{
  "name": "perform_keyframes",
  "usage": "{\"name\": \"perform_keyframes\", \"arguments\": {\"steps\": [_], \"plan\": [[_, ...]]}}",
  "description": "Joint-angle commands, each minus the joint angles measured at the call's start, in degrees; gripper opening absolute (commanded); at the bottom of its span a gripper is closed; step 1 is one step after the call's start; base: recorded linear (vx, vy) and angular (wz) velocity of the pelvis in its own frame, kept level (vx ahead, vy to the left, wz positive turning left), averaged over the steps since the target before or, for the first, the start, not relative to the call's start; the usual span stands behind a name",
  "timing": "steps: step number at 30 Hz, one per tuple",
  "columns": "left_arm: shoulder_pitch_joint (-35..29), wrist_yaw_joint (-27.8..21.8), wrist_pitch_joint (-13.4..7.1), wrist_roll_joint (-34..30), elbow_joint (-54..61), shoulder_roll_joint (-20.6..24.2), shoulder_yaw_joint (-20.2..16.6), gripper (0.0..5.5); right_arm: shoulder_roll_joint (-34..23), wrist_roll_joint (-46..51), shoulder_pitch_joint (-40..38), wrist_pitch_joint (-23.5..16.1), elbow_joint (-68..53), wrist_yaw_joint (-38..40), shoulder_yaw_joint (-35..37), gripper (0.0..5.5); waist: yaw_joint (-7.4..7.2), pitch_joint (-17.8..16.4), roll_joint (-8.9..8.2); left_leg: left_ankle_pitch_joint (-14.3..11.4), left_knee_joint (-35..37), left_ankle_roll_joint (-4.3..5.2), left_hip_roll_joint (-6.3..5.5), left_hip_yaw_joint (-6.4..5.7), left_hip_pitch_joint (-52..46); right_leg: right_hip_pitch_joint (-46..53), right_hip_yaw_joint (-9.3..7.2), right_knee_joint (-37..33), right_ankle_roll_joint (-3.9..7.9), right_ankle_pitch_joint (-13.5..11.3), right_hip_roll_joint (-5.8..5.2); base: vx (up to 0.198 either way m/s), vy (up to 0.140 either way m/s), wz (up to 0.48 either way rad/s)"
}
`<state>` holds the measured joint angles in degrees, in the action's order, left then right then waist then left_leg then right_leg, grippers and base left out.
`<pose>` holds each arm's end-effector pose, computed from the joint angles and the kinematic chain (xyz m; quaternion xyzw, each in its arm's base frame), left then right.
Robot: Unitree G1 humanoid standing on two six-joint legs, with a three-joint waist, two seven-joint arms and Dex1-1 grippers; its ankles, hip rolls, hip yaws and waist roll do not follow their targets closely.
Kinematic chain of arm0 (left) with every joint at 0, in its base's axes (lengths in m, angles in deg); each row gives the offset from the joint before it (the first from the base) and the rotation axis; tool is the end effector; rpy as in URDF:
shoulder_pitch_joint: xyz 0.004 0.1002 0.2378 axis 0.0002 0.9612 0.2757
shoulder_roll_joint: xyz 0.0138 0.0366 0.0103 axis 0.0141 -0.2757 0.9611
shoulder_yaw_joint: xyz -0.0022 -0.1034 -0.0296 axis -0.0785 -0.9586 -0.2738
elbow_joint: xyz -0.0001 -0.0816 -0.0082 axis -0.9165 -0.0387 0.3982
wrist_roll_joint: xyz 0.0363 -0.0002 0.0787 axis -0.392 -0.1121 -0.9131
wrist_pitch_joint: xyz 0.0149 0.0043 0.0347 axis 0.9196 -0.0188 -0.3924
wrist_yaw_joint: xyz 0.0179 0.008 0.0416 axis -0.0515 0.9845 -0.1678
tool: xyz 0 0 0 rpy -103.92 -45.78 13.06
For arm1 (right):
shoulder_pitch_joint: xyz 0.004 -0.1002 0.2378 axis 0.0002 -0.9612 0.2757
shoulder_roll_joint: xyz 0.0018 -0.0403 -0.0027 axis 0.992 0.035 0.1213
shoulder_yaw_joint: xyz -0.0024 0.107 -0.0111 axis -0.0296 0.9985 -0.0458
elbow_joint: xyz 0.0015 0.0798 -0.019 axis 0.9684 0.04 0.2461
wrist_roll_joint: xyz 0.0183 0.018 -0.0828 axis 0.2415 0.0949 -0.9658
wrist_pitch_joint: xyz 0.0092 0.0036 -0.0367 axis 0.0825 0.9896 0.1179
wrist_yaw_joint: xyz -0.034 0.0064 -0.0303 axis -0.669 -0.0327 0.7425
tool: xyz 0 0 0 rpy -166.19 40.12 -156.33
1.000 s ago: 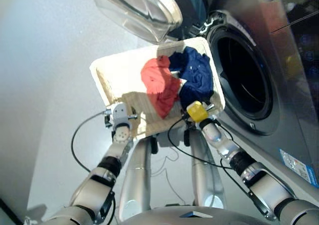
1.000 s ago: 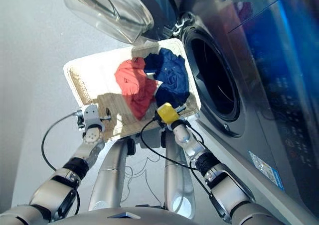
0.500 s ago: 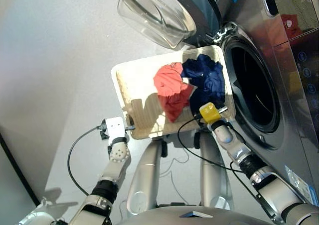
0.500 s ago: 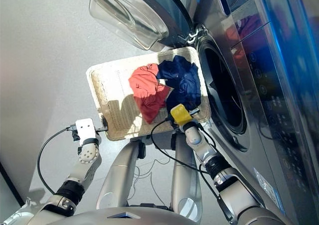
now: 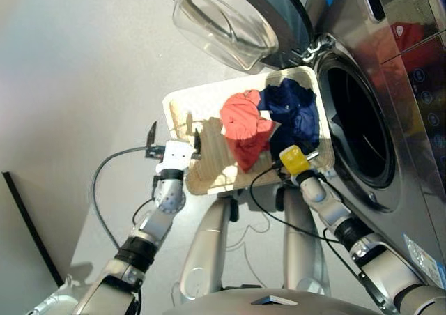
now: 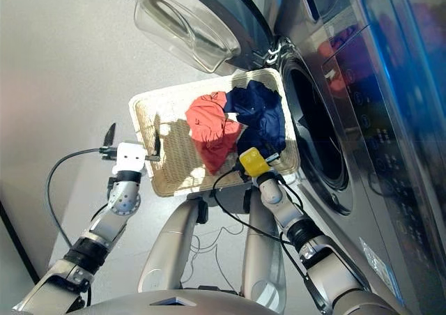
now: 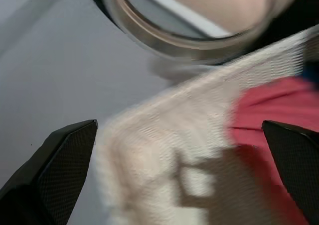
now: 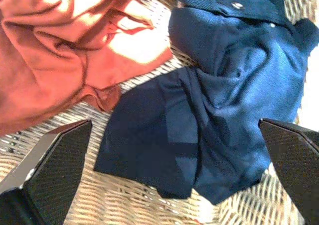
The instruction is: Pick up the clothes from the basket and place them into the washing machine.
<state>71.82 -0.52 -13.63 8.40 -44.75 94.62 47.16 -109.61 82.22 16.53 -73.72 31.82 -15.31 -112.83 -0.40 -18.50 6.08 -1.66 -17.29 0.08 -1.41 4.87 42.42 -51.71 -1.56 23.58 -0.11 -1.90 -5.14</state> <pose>0.2338 0.1333 0.0372 0.0690 -0.0733 -0.0342 0.9943 0.2477 -0.1699 0.0117 -0.2912 0.0486 0.1140 0.9486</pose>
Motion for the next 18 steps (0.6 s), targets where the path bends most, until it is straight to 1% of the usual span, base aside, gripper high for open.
{"name": "perform_keyframes", "arguments": {"steps": [1,2,5,7,9,13,18], "plan": [[-2.1,-6.3,-1.9,13.0,-2.3,-1.2,-1.0,5.5,-1.0,-0.3,-0.5,-1.9,-6.2,0.2,-1.4,5.5,-1.55,1.0,-0.6,-1.4,-2.7,0.18,1.14,-1.32,3.9,2.7,-0.83,-2.5,4.03,1.8,1.36,0.0,0.0,0.0],[-3.6,-7.5,-0.9,17.4,-5.0,-3.1,-1.3,5.5,-0.9,-0.6,-0.2,-1.6,-7.2,0.5,-0.9,5.5,-2.03,1.0,-0.84,-1.5,-2.9,0.14,1.25,-1.18,4.2,2.3,-0.74,-2.5,3.99,1.7,1.49,0.0,0.0,0.0],[-7.3,-8.4,-0.4,20.9,-8.7,-4.7,-2.0,5.5,-0.8,-0.4,-0.2,-1.2,-9.9,1.0,0.4,5.5,-3.05,0.8,-1.44,-1.9,-3.8,0.02,1.56,-1.03,5.3,1.3,-0.48,-2.1,3.87,1.7,1.92,0.0,0.0,0.0],[-9.2,-8.5,-0.1,21.9,-10.5,-5.1,-2.7,5.5,-0.9,-0.3,-0.2,-1.2,-11.3,1.0,0.9,5.5,-3.58,0.6,-1.81,-2.2,-4.6,-0.04,1.79,-0.97,6.2,0.4,-0.38,-1.5,3.8,1.7,2.19,0.004,0.005,-0.088],[-10.5,-8.8,0.2,21.9,-12.0,-5.1,-3.1,5.5,-1.0,-0.3,-0.1,-1.4,-13.2,0.9,1.3,5.5,-4.09,0.4,-2.22,-2.6,-5.6,-0.02,2.12,-0.91,7.3,-0.6,-0.24,-1.0,3.78,1.9,2.39,0.006,0.009,-0.225],[-13.5,-9.1,0.9,20.3,-15.2,-4.3,-3.2,5.5,-1.6,-0.5,0.3,-1.9,-16.3,0.4,1.7,5.5,-5.16,-0.1,-3.0,-3.5,-8.4,0.03,2.75,-0.87,10.3,-3.2,-0.02,0.8,3.7,2.1,2.84,0.0,0.0,0.0],[-16.3,-9.0,1.7,19.8,-18.2,-3.3,-3.6,5.5,-1.3,-0.1,0.9,-2.2,-18.8,0.4,2.3,5.5,-6.28,-0.9,-3.95,-4.6,-12.1,-0.04,3.51,-0.89,14.4,-6.7,0.08,3.1,3.6,2.4,3.23,0.0,0.0,0.0]]}}
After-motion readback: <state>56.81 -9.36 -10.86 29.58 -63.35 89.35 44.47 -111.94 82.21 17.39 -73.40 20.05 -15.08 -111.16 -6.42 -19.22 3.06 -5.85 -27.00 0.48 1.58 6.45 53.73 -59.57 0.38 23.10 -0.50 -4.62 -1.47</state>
